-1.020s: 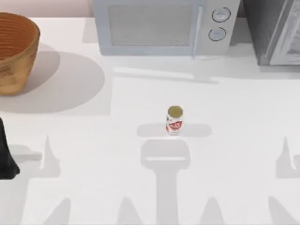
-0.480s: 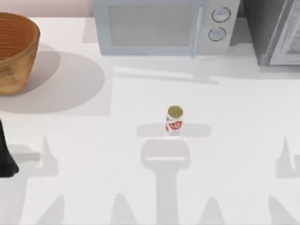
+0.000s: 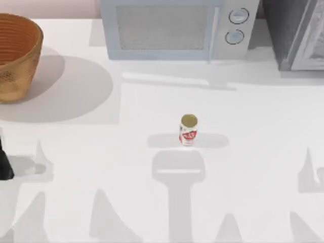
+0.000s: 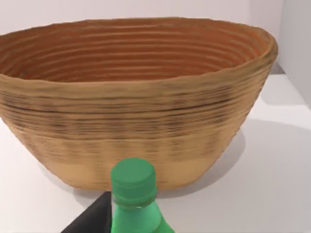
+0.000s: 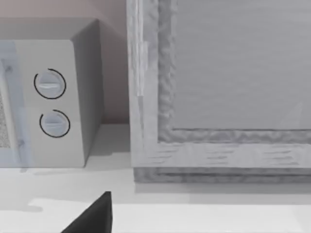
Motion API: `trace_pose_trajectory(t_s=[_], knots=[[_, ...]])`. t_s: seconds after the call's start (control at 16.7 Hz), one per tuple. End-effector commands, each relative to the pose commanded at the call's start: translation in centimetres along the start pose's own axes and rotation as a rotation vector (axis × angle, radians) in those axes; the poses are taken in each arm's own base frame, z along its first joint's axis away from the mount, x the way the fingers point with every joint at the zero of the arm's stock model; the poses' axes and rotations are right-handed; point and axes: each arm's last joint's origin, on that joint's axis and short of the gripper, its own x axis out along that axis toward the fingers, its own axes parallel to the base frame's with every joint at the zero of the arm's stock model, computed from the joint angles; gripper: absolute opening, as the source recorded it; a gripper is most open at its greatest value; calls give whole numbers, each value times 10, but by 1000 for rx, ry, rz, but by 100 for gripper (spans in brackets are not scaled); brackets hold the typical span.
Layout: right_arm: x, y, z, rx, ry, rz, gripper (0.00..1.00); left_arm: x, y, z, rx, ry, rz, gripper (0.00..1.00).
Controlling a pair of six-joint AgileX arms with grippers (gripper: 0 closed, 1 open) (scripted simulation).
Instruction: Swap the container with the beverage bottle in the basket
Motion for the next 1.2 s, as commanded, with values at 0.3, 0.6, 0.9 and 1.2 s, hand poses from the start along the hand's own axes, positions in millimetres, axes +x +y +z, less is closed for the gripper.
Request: trace_pose_trajectory(t_s=[0.3, 0.6, 0.9, 1.2], knots=[[0, 0, 0, 0, 0, 0, 100, 19, 20, -18, 6, 72, -25, 100], [0, 0, 0, 0, 0, 0, 100, 28, 37, -42, -13, 137, -40, 100], [0, 0, 0, 0, 0, 0, 100, 27, 44, -56, -35, 173, -35, 100], [0, 0, 0, 0, 0, 0, 100, 27, 44, -56, -34, 174, -37, 100]])
